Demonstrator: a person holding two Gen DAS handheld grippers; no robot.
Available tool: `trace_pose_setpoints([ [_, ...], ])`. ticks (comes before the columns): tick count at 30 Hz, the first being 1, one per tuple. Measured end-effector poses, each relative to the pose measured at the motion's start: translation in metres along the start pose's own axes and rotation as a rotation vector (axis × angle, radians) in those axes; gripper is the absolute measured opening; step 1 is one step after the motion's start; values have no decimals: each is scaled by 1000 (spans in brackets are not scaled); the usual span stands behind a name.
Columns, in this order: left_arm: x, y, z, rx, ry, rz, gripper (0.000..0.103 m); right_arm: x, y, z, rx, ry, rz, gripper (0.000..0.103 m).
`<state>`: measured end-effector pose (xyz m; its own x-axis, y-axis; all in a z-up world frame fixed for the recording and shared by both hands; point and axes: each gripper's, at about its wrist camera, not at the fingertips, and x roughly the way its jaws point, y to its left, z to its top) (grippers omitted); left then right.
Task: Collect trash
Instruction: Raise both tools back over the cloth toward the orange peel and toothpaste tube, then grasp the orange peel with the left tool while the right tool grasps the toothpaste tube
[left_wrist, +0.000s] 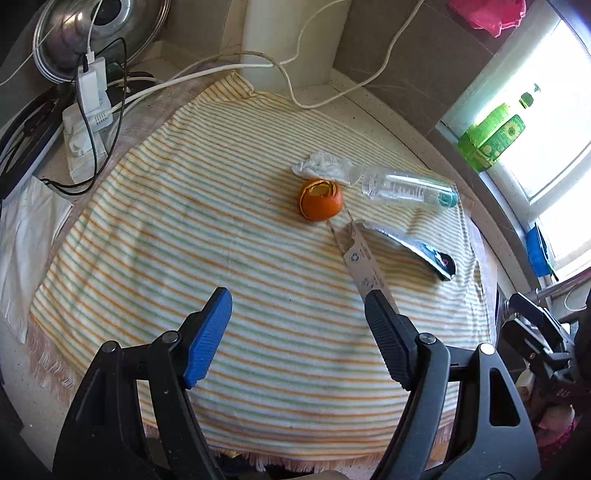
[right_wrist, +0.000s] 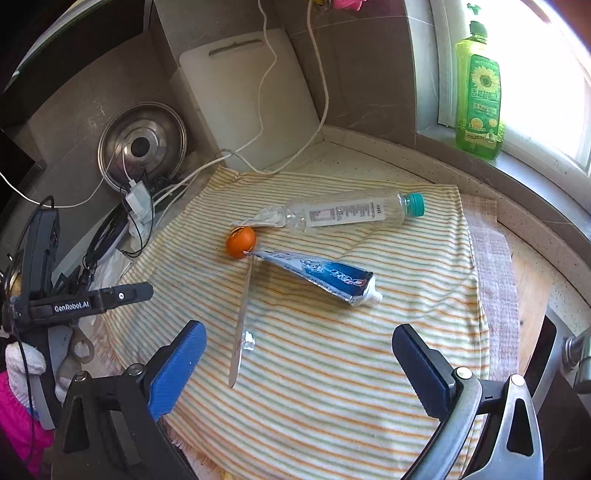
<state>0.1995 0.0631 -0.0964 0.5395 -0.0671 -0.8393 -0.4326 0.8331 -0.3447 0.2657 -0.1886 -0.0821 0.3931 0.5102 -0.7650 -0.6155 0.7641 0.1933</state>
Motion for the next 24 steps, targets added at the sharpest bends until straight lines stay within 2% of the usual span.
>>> trace_pose_setpoints([
  [4,18,-10,20,2,9,3,77,23,4,10,-87,41,-29,101],
  [8,40,-15,35,-3,28,4,77,50,12,16,-178,97,-66,95],
  [16,82,-19,54,-24,67,18,77,94,11,25,-267,181,-98,89],
  [24,109,-18,70,-55,86,28,77,118,7,33,-301,216,-104,88],
])
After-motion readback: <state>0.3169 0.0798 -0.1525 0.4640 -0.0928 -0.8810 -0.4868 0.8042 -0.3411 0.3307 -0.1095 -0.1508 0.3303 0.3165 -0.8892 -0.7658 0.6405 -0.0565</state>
